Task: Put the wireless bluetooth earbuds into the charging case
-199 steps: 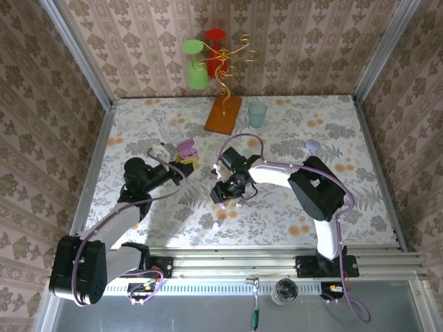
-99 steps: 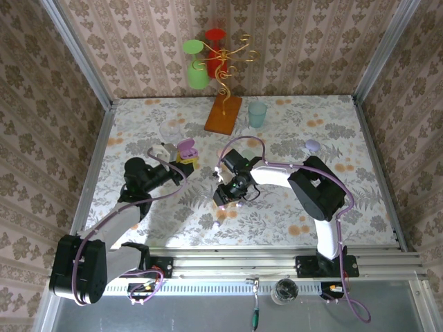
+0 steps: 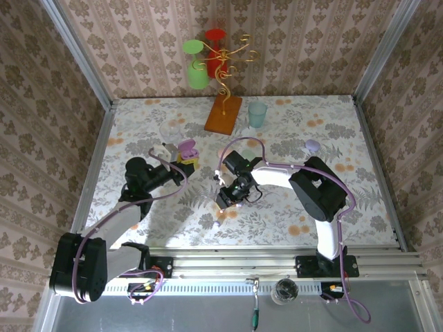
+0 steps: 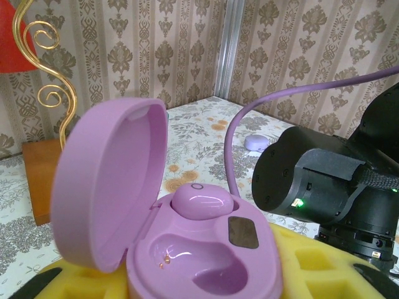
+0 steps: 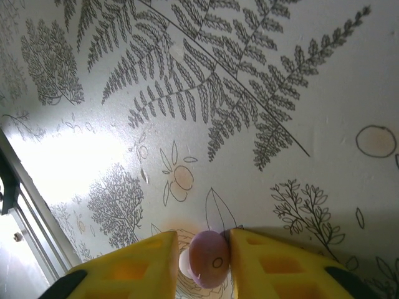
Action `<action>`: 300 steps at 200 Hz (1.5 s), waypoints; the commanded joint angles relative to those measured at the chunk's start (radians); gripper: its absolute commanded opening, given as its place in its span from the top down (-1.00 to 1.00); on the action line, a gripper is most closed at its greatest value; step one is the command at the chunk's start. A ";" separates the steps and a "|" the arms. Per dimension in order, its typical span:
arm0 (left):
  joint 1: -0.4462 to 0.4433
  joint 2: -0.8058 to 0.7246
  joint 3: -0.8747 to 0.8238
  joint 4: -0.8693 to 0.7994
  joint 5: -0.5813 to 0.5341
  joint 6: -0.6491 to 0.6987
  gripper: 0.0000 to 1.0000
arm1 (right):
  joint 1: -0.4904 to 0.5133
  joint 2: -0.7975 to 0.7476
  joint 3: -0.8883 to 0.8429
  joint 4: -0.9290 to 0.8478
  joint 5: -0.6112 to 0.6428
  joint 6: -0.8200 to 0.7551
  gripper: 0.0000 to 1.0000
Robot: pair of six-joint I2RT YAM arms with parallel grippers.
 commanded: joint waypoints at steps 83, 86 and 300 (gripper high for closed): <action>-0.109 0.024 -0.017 0.049 -0.168 0.226 0.37 | -0.018 -0.200 -0.048 -0.007 0.217 0.114 0.62; -0.115 0.026 -0.018 0.049 -0.178 0.237 0.37 | -0.022 -0.212 -0.051 -0.005 0.224 0.119 0.62; -0.301 0.244 0.041 0.120 -0.193 0.386 0.35 | -0.063 -0.447 0.085 0.007 0.206 0.227 0.61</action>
